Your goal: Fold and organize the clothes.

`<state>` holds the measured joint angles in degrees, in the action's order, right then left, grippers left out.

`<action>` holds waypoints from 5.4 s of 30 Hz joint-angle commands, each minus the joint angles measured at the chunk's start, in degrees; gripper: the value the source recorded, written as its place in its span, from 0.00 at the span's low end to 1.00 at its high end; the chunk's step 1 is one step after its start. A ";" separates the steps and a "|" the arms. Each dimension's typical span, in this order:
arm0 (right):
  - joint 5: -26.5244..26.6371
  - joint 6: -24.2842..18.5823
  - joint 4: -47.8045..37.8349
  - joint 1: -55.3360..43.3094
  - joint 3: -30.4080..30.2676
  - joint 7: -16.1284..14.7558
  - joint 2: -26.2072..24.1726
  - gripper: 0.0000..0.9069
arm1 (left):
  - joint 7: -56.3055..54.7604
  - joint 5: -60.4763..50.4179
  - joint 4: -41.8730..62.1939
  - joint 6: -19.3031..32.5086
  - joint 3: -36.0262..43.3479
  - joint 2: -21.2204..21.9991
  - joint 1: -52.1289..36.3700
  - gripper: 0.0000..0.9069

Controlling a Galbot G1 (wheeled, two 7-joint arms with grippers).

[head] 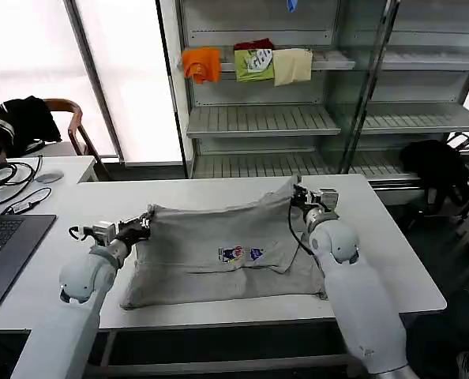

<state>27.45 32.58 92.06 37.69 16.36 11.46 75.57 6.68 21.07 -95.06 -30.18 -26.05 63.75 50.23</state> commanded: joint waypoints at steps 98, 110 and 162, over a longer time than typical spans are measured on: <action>-1.39 -4.25 37.04 39.11 16.05 5.15 -9.20 1.00 | -4.96 -6.25 -16.38 -1.98 -8.75 13.77 24.08 0.97; -0.93 -4.44 35.91 37.72 15.87 5.29 -9.17 1.00 | -3.51 -6.68 -15.08 -1.70 -8.74 13.87 24.39 0.02; -2.37 -5.22 34.92 39.45 16.28 6.50 -7.64 1.00 | -5.15 -8.05 -25.01 -2.86 -0.96 -4.97 16.98 0.00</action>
<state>25.90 27.57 126.51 74.80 32.05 18.00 67.45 1.72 13.94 -116.40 -31.17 -41.52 60.07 69.74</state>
